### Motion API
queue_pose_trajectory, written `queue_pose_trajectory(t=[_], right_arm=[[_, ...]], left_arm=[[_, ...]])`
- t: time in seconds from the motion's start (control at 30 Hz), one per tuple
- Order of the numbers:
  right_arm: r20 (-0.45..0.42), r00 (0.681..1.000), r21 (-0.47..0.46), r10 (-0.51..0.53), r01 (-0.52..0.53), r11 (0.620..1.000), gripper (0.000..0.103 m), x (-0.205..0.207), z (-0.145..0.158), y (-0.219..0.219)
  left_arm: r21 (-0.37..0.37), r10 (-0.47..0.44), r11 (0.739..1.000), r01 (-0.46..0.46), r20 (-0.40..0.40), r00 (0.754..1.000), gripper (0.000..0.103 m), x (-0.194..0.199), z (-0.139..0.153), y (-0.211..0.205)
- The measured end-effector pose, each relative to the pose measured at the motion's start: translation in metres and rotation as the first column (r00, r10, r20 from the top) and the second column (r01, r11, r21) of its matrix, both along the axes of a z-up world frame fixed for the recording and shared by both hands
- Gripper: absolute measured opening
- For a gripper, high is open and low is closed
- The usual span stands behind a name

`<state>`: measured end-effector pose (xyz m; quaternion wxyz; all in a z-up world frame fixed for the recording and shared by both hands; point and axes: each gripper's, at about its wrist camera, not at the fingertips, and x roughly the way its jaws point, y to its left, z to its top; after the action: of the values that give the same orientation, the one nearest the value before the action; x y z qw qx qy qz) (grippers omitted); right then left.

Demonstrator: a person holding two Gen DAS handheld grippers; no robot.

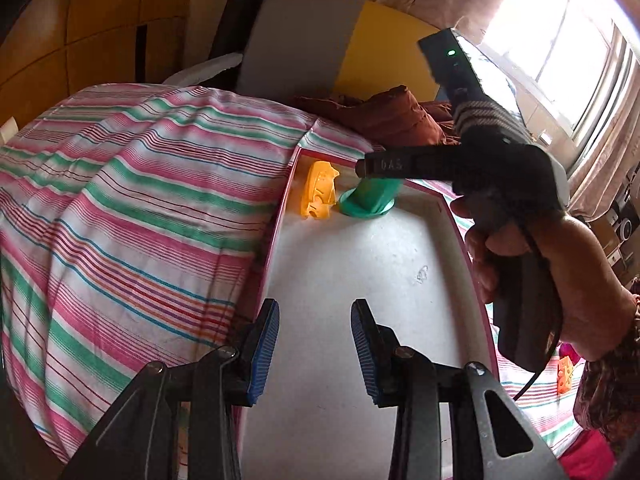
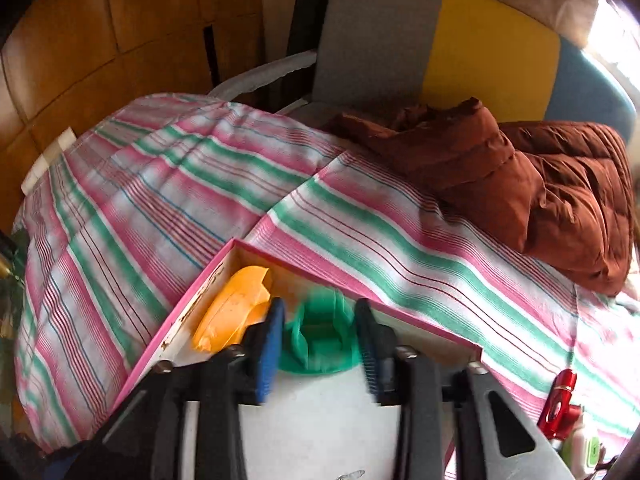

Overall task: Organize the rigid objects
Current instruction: 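Lower the green stand into the tray and open the right gripper, then move the right gripper back to the magenta suction-cup toy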

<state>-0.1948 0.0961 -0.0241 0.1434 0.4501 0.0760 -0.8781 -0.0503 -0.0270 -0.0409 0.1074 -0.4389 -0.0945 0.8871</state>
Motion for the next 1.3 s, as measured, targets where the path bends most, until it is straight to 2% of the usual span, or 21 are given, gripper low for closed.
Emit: queue_pose_trajectory(t=[0.07,0.17,0.43,0.77,0.93,1.07,1.17,1.3], right_arm=[[-0.01,1.0,-0.043,-0.014,0.014,0.999,0.056,0.006,0.005,0.009],[-0.024,0.999,-0.096,-0.039,0.036,0.995,0.056,0.019,0.013,0.023],[0.007,0.991,-0.136,-0.134,0.134,0.982,0.056,0.069,0.024,0.068],[-0.025,0.97,-0.085,-0.241,0.238,0.967,0.059,0.146,0.023,0.124],[0.007,0.957,-0.083,-0.291,0.29,0.953,0.059,0.183,0.012,0.152],[-0.009,0.946,-0.043,-0.323,0.322,0.946,0.059,0.212,0.007,0.175],[-0.028,0.928,-0.03,-0.37,0.37,0.929,0.059,0.235,0.007,0.202],[-0.058,0.869,-0.005,-0.491,0.492,0.871,0.059,0.266,0.009,0.25]], left_arm=[[0.001,0.0,1.0,0.0,0.003,1.0,0.037,0.0,-0.001,0.0],[0.006,-0.004,1.0,0.004,0.013,1.0,0.037,0.001,-0.002,0.001],[0.034,-0.05,0.998,0.049,0.015,0.999,0.037,0.009,0.002,0.014],[0.021,-0.167,0.986,0.168,-0.033,0.985,0.037,0.037,0.012,0.059],[0.0,-0.234,0.972,0.234,-0.056,0.971,0.037,0.052,0.015,0.08],[-0.011,-0.283,0.959,0.283,-0.074,0.956,0.037,0.063,0.018,0.094],[-0.017,-0.313,0.95,0.312,-0.086,0.946,0.037,0.072,0.02,0.103],[-0.016,-0.334,0.942,0.334,-0.091,0.938,0.037,0.08,0.02,0.111]])
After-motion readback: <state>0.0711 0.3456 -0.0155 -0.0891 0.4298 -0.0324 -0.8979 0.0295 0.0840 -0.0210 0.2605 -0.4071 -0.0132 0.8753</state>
